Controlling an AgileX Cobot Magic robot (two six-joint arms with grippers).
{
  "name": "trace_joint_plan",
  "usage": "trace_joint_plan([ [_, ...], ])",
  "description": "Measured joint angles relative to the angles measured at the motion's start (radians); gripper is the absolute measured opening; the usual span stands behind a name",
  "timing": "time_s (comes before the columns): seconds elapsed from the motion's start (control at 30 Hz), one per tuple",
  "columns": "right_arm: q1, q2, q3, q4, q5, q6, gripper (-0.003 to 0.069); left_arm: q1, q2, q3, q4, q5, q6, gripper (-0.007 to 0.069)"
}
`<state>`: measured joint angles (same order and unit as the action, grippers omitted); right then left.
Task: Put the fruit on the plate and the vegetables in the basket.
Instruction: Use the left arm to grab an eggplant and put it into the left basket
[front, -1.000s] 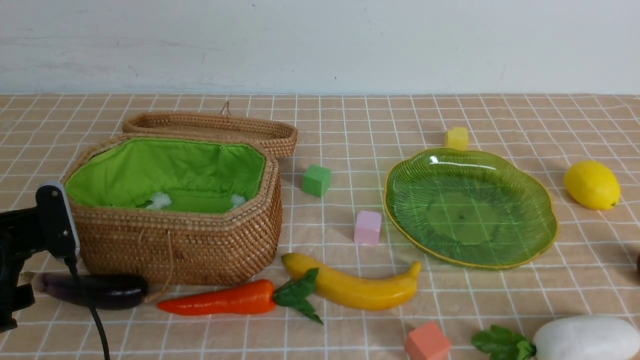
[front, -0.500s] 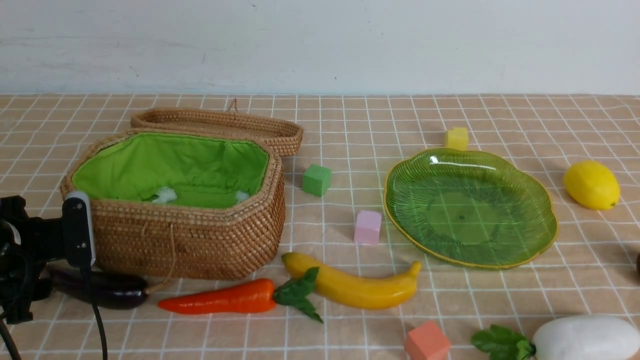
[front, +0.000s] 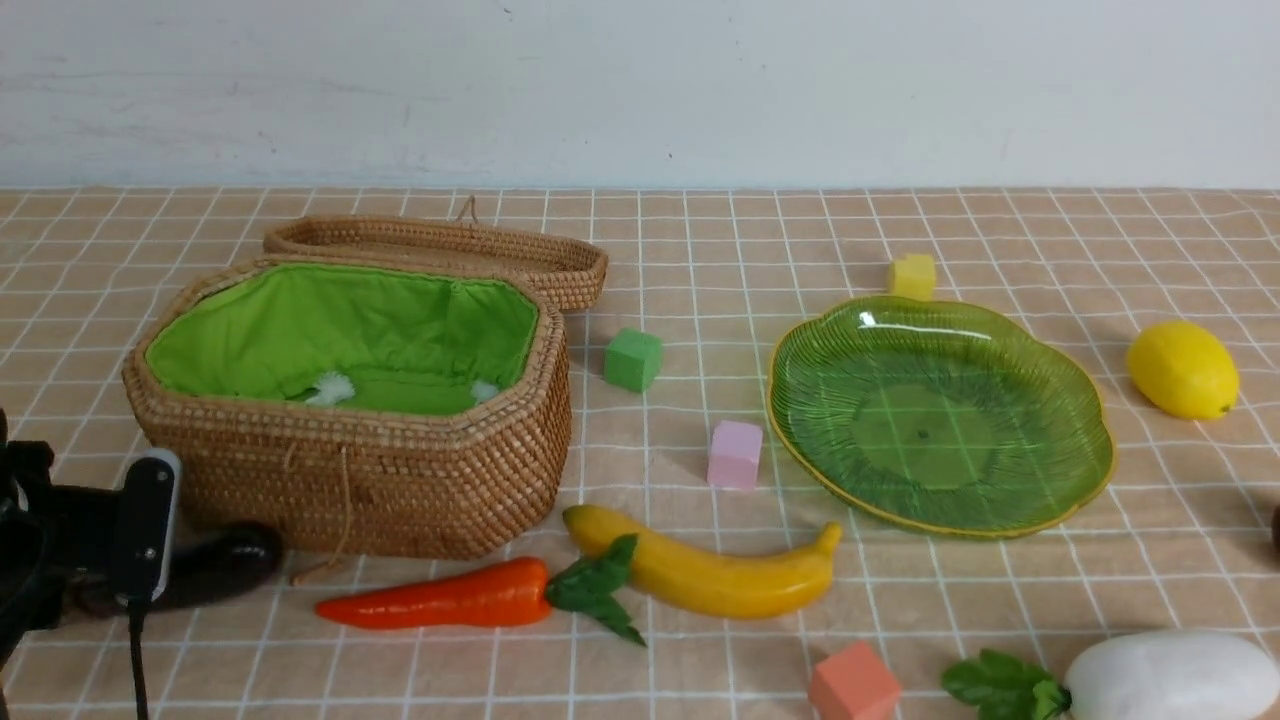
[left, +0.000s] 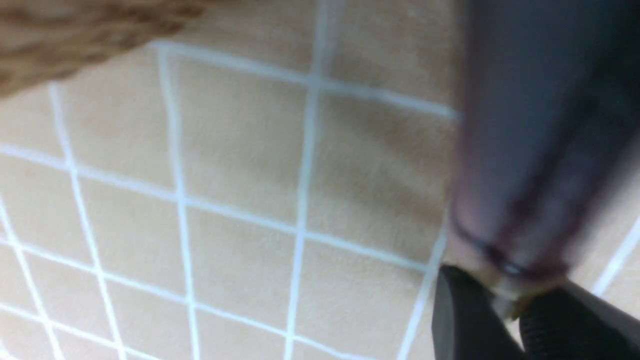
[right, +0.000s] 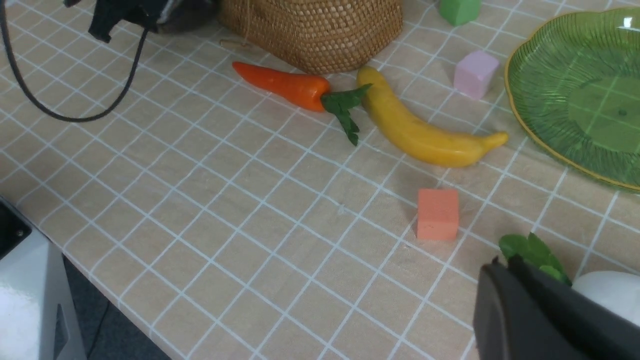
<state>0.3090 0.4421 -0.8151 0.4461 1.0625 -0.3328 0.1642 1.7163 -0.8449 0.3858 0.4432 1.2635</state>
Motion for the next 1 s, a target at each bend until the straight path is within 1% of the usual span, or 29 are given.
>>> trace_joint_plan([
  [0.1, 0.0, 0.0, 0.0, -0.001, -0.001, 0.0, 0.0008, 0.0, -0.018, 0.003, -0.068, 0.034, 0.031, 0.0162],
  [0.23, 0.0, 0.0, 0.0, -0.005, -0.003, 0.0, 0.0008, 0.0, -0.06, 0.013, -0.176, 0.076, 0.034, 0.0162],
  [0.27, 0.0, 0.0, 0.0, -0.006, -0.003, 0.0, 0.0008, 0.0, -0.06, 0.014, -0.176, 0.077, 0.034, 0.0162],
  [0.3, 0.0, 0.0, 0.0, -0.007, -0.003, 0.0, 0.0008, 0.0, -0.082, 0.015, -0.21, 0.081, 0.035, 0.0165],
  [0.5, 0.0, 0.0, 0.0, -0.011, -0.003, 0.0, 0.001, 0.0, -0.134, 0.015, -0.259, 0.103, 0.037, 0.0167],
  [0.6, 0.0, 0.0, 0.0, -0.011, -0.003, 0.0, 0.001, 0.0, -0.168, 0.015, -0.288, 0.112, 0.037, 0.0139],
  [0.67, 0.0, 0.0, 0.0, -0.011, -0.002, 0.0, 0.001, 0.0, -0.196, 0.016, -0.302, 0.115, 0.037, 0.0101],
  [0.73, 0.0, 0.0, 0.0, -0.011, -0.002, 0.0, 0.001, 0.0, -0.225, 0.019, -0.304, 0.118, 0.039, 0.0094],
  [0.87, 0.0, 0.0, 0.0, -0.011, -0.002, 0.0, 0.001, 0.0, -0.274, 0.03, -0.298, 0.13, 0.042, 0.0094],
  [1.0, 0.0, 0.0, 0.0, -0.011, 0.001, 0.0, 0.001, 0.0, -0.344, 0.038, -0.232, 0.145, 0.046, 0.0094],
])
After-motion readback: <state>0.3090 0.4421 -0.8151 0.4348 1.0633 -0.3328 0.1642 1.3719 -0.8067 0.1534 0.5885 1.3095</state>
